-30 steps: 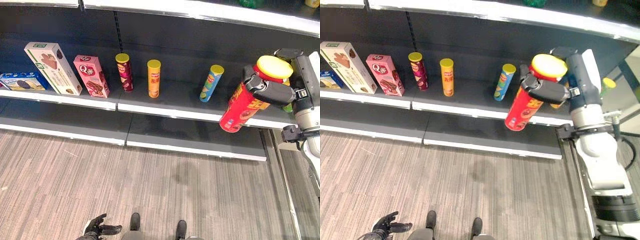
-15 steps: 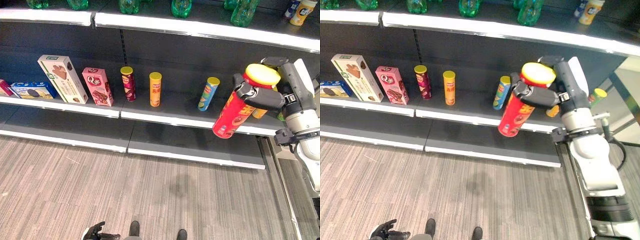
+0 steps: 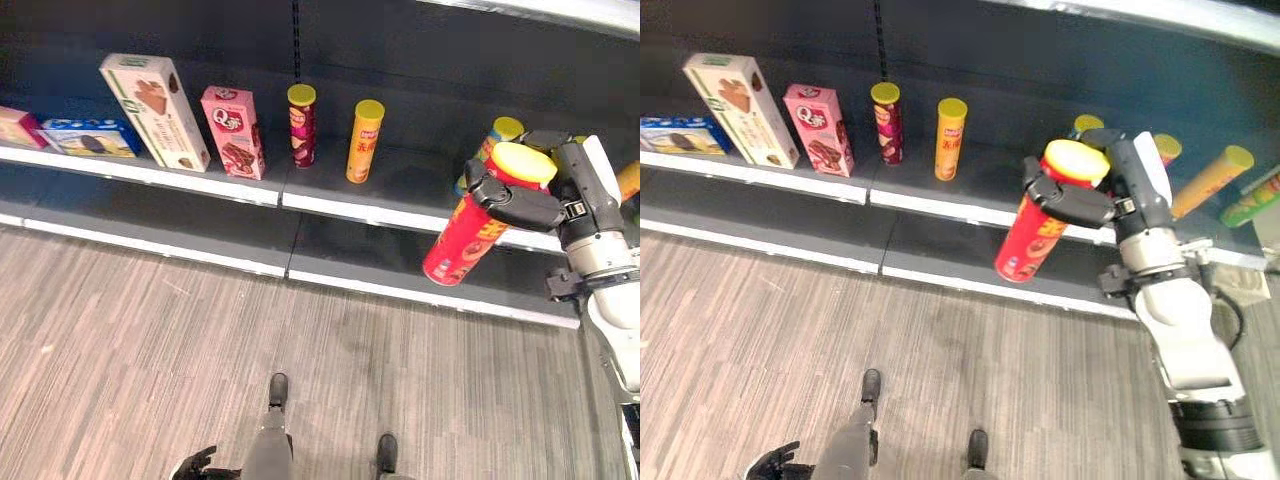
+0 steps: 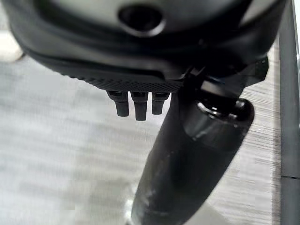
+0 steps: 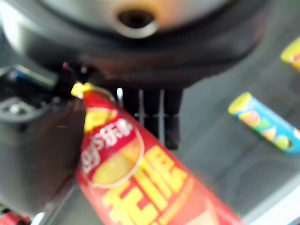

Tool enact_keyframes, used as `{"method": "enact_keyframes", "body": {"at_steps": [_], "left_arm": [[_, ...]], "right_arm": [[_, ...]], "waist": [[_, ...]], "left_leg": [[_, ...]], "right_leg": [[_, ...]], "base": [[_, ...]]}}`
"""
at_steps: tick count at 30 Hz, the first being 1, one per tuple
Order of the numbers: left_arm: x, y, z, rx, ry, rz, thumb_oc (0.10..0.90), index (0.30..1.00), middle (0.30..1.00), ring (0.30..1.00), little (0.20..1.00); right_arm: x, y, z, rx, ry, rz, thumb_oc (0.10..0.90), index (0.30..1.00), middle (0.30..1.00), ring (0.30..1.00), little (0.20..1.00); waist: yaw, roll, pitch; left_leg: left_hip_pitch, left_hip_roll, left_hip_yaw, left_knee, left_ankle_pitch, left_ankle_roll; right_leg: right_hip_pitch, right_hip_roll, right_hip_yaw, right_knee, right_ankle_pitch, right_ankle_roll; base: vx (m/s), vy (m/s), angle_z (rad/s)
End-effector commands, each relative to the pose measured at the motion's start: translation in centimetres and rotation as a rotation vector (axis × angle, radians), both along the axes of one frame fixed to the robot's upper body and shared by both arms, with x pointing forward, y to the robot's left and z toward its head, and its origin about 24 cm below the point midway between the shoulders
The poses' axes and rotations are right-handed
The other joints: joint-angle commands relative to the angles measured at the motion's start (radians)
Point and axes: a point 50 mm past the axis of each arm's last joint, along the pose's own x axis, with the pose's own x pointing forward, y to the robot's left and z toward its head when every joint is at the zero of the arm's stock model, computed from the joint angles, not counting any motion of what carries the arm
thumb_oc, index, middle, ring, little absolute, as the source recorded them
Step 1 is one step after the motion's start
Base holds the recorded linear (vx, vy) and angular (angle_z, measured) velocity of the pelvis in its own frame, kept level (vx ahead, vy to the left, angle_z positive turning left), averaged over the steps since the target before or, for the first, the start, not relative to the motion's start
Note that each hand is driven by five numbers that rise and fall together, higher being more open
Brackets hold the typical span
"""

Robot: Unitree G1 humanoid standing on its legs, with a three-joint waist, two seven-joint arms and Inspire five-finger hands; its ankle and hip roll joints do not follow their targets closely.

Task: Put the goods on the table back onto the shelves and tidy them up.

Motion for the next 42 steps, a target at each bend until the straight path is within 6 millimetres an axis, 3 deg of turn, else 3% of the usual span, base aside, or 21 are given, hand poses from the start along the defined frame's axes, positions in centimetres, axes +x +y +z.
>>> {"method": "enact_keyframes", "body": {"at_steps": [1,3,5,9,11,12,15,16,19,26,27,33,35,36,38,39,40,42], "left_arm": [[1.6,2.7,2.2,0.114,-0.107,-0.043,0.8,0.9,0.9,0.9,0.9],[2.2,3.4,2.8,0.143,-0.129,-0.041,0.8,0.9,0.9,0.9,0.9],[2.7,3.8,3.2,0.16,-0.146,-0.028,0.8,0.9,0.9,0.9,0.9],[3.2,3.9,3.4,0.171,-0.166,-0.029,0.8,0.9,0.9,0.9,0.9],[3.1,3.7,3.3,0.167,-0.163,-0.034,0.8,0.9,0.9,0.9,0.9],[3.3,3.0,3.0,0.145,-0.16,-0.038,0.8,0.9,0.9,0.9,0.9],[3.6,2.6,2.8,0.138,-0.161,-0.049,0.8,0.9,0.9,0.9,0.9],[3.6,2.3,2.7,0.136,-0.15,-0.056,0.8,0.9,0.9,0.9,0.9],[3.6,1.6,2.4,0.119,-0.153,-0.075,0.8,0.9,0.9,0.9,0.9],[3.5,-0.4,1.7,0.061,-0.156,-0.088,0.8,0.9,0.9,0.9,0.9],[2.9,-0.9,1.4,0.043,-0.141,-0.092,0.8,0.9,0.9,0.9,0.9],[1.6,-0.7,0.8,0.035,-0.104,-0.042,0.8,0.9,0.9,0.9,0.9],[1.1,-0.6,0.7,0.023,-0.097,-0.02,0.8,0.9,0.9,0.9,0.9],[1.0,-0.6,0.7,0.009,-0.105,-0.004,0.8,0.9,0.9,0.9,0.9],[1.4,-0.9,0.9,-0.004,-0.125,-0.01,0.8,0.9,0.9,0.9,0.9],[1.8,-1.4,1.0,-0.029,-0.15,-0.01,0.8,0.9,0.9,0.9,0.9],[1.8,-2.2,0.9,-0.058,-0.155,-0.028,0.8,0.9,0.9,0.9,0.9],[1.9,-2.7,0.9,-0.072,-0.16,-0.043,0.8,0.9,0.9,0.9,0.9]], "right_arm": [[-1.4,1.4,7.2,-0.081,-0.352,0.048,0.4,0.3,0.3,0.3,0.3],[-1.3,1.9,7.0,-0.079,-0.35,0.065,0.4,0.3,0.3,0.3,0.3],[-1.2,2.2,6.8,-0.077,-0.346,0.07,0.4,0.3,0.3,0.3,0.3],[-1.3,2.3,6.8,-0.065,-0.352,0.08,0.4,0.3,0.3,0.3,0.3],[-1.1,2.5,6.7,-0.054,-0.35,0.095,0.4,0.3,0.3,0.3,0.3],[-1.0,2.7,7.1,-0.064,-0.36,0.108,0.4,0.3,0.3,0.3,0.3],[-1.1,2.7,7.2,-0.077,-0.362,0.107,0.4,0.3,0.3,0.3,0.3],[-1.2,2.5,7.0,-0.084,-0.349,0.102,0.4,0.3,0.3,0.3,0.3],[-1.4,2.4,7.5,-0.114,-0.357,0.099,0.4,0.3,0.3,0.3,0.3],[-1.7,2.2,7.9,-0.113,-0.361,0.123,0.4,0.3,0.3,0.3,0.3],[-1.4,2.7,7.7,-0.134,-0.341,0.139,0.4,0.3,0.3,0.3,0.3],[-0.8,4.0,7.8,-0.145,-0.33,0.202,0.4,0.3,0.3,0.3,0.3],[-0.5,4.4,7.8,-0.149,-0.318,0.224,0.4,0.3,0.3,0.3,0.3],[-0.2,4.8,7.8,-0.156,-0.303,0.246,0.4,0.3,0.3,0.3,0.3],[-0.1,5.1,7.8,-0.147,-0.3,0.261,0.4,0.3,0.3,0.3,0.3],[0.4,4.9,7.6,-0.121,-0.283,0.25,0.4,0.3,0.3,0.3,0.3],[0.7,4.8,7.6,-0.111,-0.274,0.239,0.4,0.3,0.3,0.3,0.3],[0.8,4.7,7.8,-0.102,-0.285,0.232,0.4,0.3,0.3,0.3,0.3]], "waist": [[-0.019,0.005,-0.09],[-0.035,0.008,-0.074],[-0.044,0.014,-0.068],[-0.067,0.021,-0.071],[-0.082,0.03,-0.066],[-0.104,0.039,-0.041],[-0.116,0.041,-0.021],[-0.122,0.037,-0.01],[-0.117,0.02,-0.018],[-0.133,0.047,-0.047],[-0.126,0.055,-0.063],[-0.112,0.067,-0.06],[-0.106,0.067,-0.048],[-0.095,0.061,-0.033],[-0.072,0.05,-0.005],[-0.071,0.042,0.014],[-0.061,0.04,0.013],[-0.046,0.053,0.005]], "left_leg": [[0.003,0.071,-0.032,-0.079,0.009,-0.088],[0.03,0.063,-0.022,-0.086,-0.007,-0.066],[0.045,0.065,-0.021,-0.084,-0.027,-0.057],[0.09,0.061,-0.002,-0.107,-0.06,-0.058],[0.127,0.062,0.005,-0.123,-0.075,-0.059],[0.178,0.05,0.006,-0.122,-0.103,-0.062],[0.206,0.045,-0.009,-0.11,-0.123,-0.065],[0.221,0.041,-0.022,-0.105,-0.137,-0.065],[0.257,0.033,-0.04,-0.106,-0.145,-0.076],[0.268,0.103,-0.062,-0.148,-0.105,-0.12],[0.27,0.13,-0.049,-0.153,-0.097,-0.138],[0.292,0.155,-0.035,-0.149,-0.101,-0.142],[0.278,0.172,-0.037,-0.075,-0.111,-0.142],[0.239,0.186,-0.065,0.038,-0.08,-0.134],[0.169,0.157,-0.14,0.163,-0.031,-0.123],[0.101,0.137,-0.176,0.22,-0.044,-0.108],[0.065,0.121,-0.177,0.139,-0.084,-0.105],[0.027,0.107,-0.213,0.001,-0.036,-0.122]], "right_leg": [[0.07,0.003,-0.011,0.095,-0.003,0.103],[0.012,-0.01,0.02,0.173,0.089,0.098],[-0.012,-0.016,0.03,0.182,0.121,0.096],[-0.089,-0.006,-0.018,0.057,0.08,0.106],[-0.152,0.022,-0.04,-0.016,0.055,0.112],[-0.244,0.069,-0.042,-0.096,0.066,0.113],[-0.274,0.093,-0.016,-0.123,0.072,0.113],[-0.275,0.101,0.013,-0.124,0.069,0.113],[-0.231,0.083,0.015,-0.115,0.1,0.113],[-0.182,0.091,-0.066,-0.1,0.071,0.107],[-0.17,0.099,-0.106,-0.088,0.051,0.101],[-0.169,0.113,-0.115,-0.038,0.003,0.08],[-0.16,0.122,-0.118,-0.021,-0.028,0.066],[-0.138,0.138,-0.116,-0.017,-0.042,0.046],[-0.119,0.145,-0.106,-0.016,-0.049,0.029],[-0.107,0.14,-0.106,-0.014,-0.065,0.025],[-0.087,0.136,-0.088,-0.034,-0.071,0.036],[-0.069,0.141,-0.07,-0.059,-0.076,0.044]], "base": [[0.22,0.277,-0.65],[0.11,0.147,-0.4],[0.13,0.078,-0.01],[0.17,0.038,-0.12],[0.22,-0.011,-0.26],[0.22,-0.033,-0.11],[0.17,-0.093,0.03],[0.24,-0.17,0.49],[0.16,-0.143,0.57],[0.11,-0.164,0.23],[0.1,-0.121,0.5],[0.08,-0.128,0.07],[0.08,-0.172,-0.04],[0.06,-0.158,-0.05],[0.06,-0.196,-0.21],[0.18,-0.09,-0.21],[0.26,0.009,0.02],[0.28,0.118,0.19]]}}
